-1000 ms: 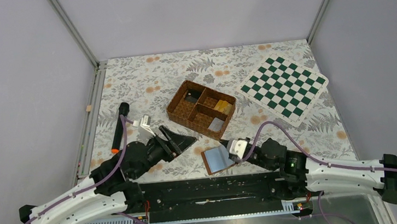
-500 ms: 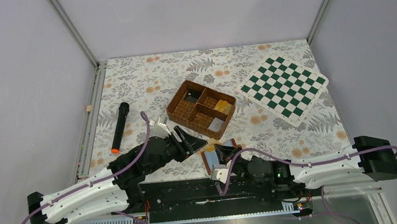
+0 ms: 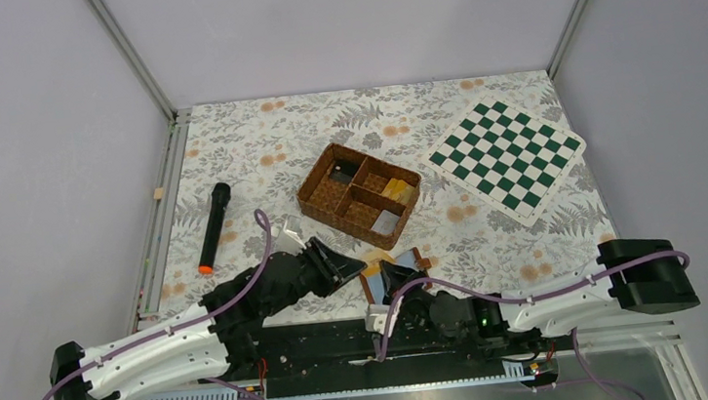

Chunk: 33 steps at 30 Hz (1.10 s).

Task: Take the credit cards out of the card holder
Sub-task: Place the credit card in the storage box.

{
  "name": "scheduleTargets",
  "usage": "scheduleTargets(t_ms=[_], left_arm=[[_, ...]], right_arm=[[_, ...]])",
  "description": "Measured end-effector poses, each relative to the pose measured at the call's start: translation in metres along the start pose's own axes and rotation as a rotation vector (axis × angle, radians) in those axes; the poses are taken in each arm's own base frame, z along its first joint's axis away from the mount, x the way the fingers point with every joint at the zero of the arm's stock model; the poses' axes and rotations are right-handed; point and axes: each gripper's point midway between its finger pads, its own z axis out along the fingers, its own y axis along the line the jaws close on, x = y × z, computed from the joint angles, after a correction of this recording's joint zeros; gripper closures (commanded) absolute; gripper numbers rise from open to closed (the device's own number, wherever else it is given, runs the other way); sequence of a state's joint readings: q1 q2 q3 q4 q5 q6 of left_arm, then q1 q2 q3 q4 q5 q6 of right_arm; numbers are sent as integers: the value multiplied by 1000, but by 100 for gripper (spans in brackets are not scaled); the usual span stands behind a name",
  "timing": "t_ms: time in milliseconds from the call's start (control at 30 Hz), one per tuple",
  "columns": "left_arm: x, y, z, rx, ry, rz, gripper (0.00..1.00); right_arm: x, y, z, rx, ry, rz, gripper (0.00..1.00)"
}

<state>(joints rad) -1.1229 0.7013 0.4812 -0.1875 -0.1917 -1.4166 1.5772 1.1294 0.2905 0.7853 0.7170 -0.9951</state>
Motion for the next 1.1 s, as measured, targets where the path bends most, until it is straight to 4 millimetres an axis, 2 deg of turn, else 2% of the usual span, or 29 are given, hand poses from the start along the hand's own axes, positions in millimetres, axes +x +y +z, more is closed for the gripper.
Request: scheduleTargets(t_ms=[100, 200, 433, 500, 567, 800, 1000, 1100], left_arm=[[-1, -2, 0, 11, -4, -15, 100], [-1, 1, -1, 20, -9, -38, 100], [-7, 1, -5, 80, -43, -35, 100], [-9, 2, -7, 88, -54, -6, 100], [-10, 2, -7, 95, -62, 35, 100], [-7, 3, -2, 109, -48, 286, 100], [-1, 5, -5, 124, -8, 481, 100], [-3, 5, -9, 136, -14, 515, 100]], right_arm=[[-1, 2, 1, 3, 6, -6, 93], [-2, 3, 1, 5, 15, -11, 79], [-6, 4, -6, -5, -7, 78, 29], [-7, 0, -13, -13, -25, 154, 21], [-13, -8, -22, -25, -64, 260, 18], [-22, -28, -51, -92, -81, 569, 17], [-39, -69, -75, -136, -74, 886, 18], [-27, -89, -73, -81, -13, 1061, 18]])
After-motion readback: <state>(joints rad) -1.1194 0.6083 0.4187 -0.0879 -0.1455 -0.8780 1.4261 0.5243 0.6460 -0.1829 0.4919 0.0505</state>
